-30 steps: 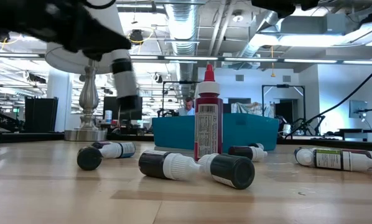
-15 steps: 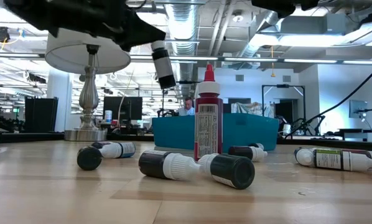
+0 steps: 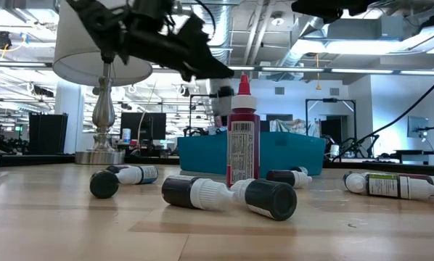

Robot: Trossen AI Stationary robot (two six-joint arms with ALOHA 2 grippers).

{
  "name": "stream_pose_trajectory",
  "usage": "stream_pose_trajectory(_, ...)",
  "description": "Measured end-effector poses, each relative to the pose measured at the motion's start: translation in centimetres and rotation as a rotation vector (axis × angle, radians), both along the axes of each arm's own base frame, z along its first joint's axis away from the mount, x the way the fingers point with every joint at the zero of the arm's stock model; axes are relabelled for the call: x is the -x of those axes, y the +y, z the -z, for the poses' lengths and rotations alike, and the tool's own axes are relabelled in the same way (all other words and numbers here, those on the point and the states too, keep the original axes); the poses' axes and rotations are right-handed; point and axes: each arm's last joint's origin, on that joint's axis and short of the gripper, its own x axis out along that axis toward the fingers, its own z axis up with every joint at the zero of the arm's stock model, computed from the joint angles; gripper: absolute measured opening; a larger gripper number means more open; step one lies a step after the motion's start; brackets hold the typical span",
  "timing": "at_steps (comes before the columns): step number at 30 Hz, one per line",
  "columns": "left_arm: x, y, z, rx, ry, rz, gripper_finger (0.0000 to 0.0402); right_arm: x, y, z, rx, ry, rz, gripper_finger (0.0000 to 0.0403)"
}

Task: Pick & Place food coloring
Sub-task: Put the large black food coloring bottle into the blue bin

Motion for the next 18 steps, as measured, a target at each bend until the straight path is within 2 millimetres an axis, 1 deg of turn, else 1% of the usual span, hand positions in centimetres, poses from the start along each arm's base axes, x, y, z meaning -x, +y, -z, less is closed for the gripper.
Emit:
stream_pose_trajectory(4,-0.9,1.9,0.7,0.011,0.030,-0.047,0.0044,0.0,0.0,0.0,0.001,0.003,0.000,0.0134)
stream_pose_trajectory(9,-0.6,3.8,1.8,0.065,0.058,-0.108,0.0044,0.0,-0.1,0.1,0.007,0.009,0.003,0.0134)
stream_pose_trajectory(11,-0.4,4.3,1.9,0.074,0.069,-0.127,0.0044,0.0,-0.1,0.1,0.011,0.010,0.003,0.0134)
stream_pose_trajectory(18,-0.2,4.7,2.2,0.084,0.094,-0.139,0.0044,0.0,-0.1,0.1,0.013,0.009,0.002,0.0134)
